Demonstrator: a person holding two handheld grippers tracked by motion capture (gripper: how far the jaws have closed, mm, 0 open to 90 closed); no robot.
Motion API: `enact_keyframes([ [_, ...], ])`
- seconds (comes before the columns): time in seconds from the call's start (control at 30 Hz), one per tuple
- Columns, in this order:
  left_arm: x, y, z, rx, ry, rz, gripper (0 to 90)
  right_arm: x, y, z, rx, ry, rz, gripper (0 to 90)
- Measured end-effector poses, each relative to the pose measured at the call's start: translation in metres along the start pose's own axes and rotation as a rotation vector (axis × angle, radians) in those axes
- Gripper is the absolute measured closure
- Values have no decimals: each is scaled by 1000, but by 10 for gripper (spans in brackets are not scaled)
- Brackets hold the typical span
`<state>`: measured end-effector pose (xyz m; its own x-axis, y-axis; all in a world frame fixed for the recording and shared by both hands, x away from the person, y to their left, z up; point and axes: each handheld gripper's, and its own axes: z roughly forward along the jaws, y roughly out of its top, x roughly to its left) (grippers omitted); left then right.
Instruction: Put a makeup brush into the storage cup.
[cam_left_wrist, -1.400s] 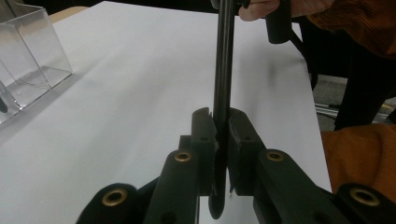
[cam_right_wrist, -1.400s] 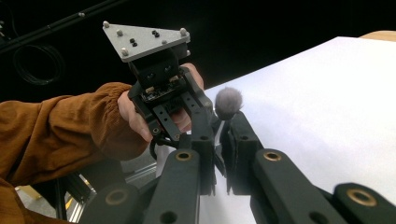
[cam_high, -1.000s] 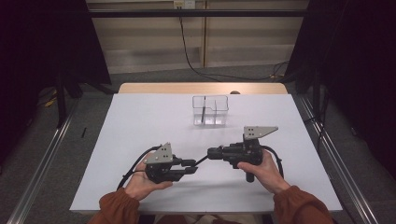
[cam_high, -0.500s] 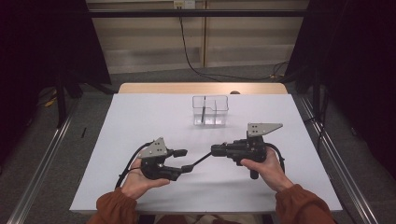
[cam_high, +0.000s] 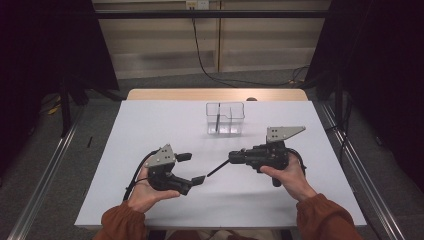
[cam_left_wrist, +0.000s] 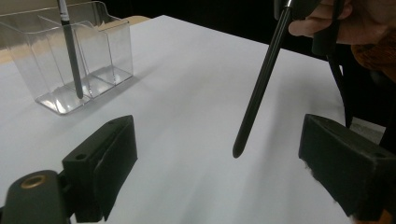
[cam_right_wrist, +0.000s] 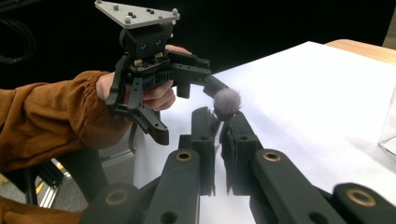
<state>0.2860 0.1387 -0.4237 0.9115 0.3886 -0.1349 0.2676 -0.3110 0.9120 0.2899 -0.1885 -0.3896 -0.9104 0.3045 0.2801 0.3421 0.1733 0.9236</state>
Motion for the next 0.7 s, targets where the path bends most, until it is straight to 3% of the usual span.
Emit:
enact_keyframes([
  [0.17,0,2,0,-13,7,-15,64,1,6,1,38,-1,-16,837],
  [0.4,1,3,-1,-6,-29,-15,20,0,12,5,104,13,-16,837],
  [0.63,2,4,0,14,-13,-18,20,-3,19,7,152,28,4,837],
  [0.7,2,4,0,24,-1,-1,20,-3,22,7,173,31,6,837],
])
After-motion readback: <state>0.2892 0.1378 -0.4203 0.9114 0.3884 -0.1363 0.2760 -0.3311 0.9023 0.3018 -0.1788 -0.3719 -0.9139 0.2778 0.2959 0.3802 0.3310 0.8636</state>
